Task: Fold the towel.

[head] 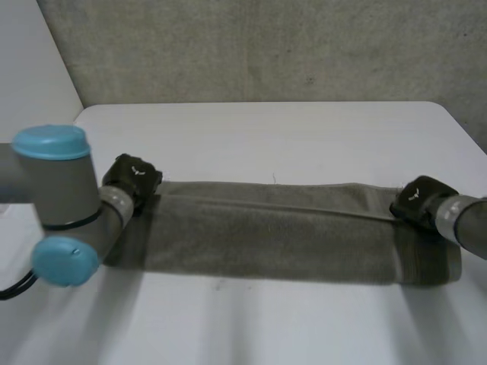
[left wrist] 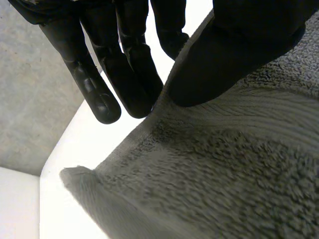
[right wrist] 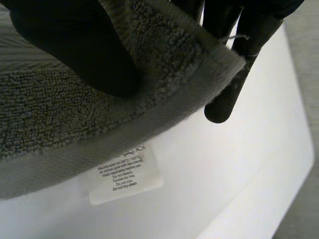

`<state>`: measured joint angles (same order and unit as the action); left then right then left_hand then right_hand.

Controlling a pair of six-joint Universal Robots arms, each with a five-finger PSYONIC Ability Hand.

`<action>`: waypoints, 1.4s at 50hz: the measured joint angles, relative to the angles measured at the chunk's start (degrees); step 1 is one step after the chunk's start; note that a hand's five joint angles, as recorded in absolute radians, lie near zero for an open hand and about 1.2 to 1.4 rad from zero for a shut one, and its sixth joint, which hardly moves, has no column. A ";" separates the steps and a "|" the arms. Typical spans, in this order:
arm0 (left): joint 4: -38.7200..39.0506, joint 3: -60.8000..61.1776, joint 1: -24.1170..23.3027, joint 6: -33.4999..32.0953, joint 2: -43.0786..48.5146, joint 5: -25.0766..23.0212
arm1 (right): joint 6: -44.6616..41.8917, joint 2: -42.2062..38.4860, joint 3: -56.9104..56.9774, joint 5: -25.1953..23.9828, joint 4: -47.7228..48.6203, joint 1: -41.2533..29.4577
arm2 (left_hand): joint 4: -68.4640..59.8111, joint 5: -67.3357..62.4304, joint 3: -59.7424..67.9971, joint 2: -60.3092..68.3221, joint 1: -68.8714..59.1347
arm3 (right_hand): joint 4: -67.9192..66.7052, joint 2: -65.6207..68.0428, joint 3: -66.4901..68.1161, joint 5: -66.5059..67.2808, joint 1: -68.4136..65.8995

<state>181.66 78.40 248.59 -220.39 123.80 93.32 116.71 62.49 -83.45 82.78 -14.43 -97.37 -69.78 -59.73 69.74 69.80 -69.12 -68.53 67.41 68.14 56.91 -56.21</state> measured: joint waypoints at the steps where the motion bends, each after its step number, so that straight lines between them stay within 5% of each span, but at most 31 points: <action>1: 0.22 -1.69 -0.04 0.01 1.62 0.01 | 0.29 -0.88 0.67 0.24 1.28 -0.31 | 0.00 0.00 0.00 0.00 0.00 | 0.00 0.00 0.00 0.02 0.00; 14: 2.69 -20.71 -0.48 0.07 16.71 -0.25 | 0.31 -13.36 9.18 0.91 20.03 -3.74 | 0.23 0.16 -0.28 -0.31 0.00 | 6.50 -6.00 -6.29 -4.86 4.07; 18: 4.50 -22.23 -0.49 0.03 17.88 -0.21 | 0.43 -15.14 10.86 1.21 21.07 -4.18 | 18.96 18.92 -20.03 -20.27 20.46 | 13.85 -12.89 -13.61 -10.48 10.44; 19: 5.56 -22.79 -0.52 0.00 18.48 -0.06 | 0.78 -16.10 12.07 1.89 21.36 -4.53 | 37.70 36.48 -37.16 -37.74 38.64 | 41.58 -41.87 -42.37 -37.52 36.38; 25: 6.87 -22.67 -0.92 0.14 18.60 0.57 | 3.81 -15.81 13.17 3.68 21.04 -4.84 | 57.63 56.44 -57.67 -57.79 56.36 | 55.16 -54.14 -56.03 -53.09 44.09; 33: 6.64 -20.04 -2.15 0.79 16.05 2.10 | 11.18 -10.84 10.45 3.71 19.88 -4.35 | 59.87 57.89 -59.91 -59.96 58.62 | 55.16 -54.14 -56.03 -53.18 44.09; 40: 6.56 -10.55 -3.06 3.50 8.17 3.83 | 19.90 -1.06 0.87 -1.90 13.95 -1.09 | 60.11 58.04 -60.10 -60.23 58.94 | 55.16 -54.14 -56.03 -53.35 44.09; 49: 6.61 -1.31 -3.65 15.73 -0.34 3.50 | 23.57 3.00 -8.30 -9.57 8.33 6.65 | 60.13 58.05 -60.10 -60.31 58.94 | 53.12 -52.26 -52.58 -50.82 43.15; 58: 6.36 4.54 -3.43 35.14 -5.91 -1.22 | 23.49 -0.50 -11.21 -13.20 12.31 10.93 | 60.13 58.05 -60.10 -60.33 58.94 | 27.12 -25.69 -26.65 -27.00 20.28; 60: 6.39 5.45 -3.37 37.26 -6.50 -2.33 | 23.33 -1.54 -11.20 -13.27 14.18 11.59 | 60.13 58.06 -60.10 -60.33 58.94 | 5.74 -3.85 -5.53 -6.51 5.13; 70: 6.76 7.57 -3.15 38.47 -8.04 -3.36 | 21.23 -0.06 -10.54 -8.95 17.33 16.44 | 60.13 58.06 -60.10 -60.33 58.94 | 0.27 -0.05 -0.87 -1.14 2.34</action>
<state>188.43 85.97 245.44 -181.92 115.76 89.96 137.94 62.43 -93.98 73.83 2.90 -80.94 -9.65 -1.67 9.64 9.47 -10.17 -68.26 67.36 67.26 55.78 -53.87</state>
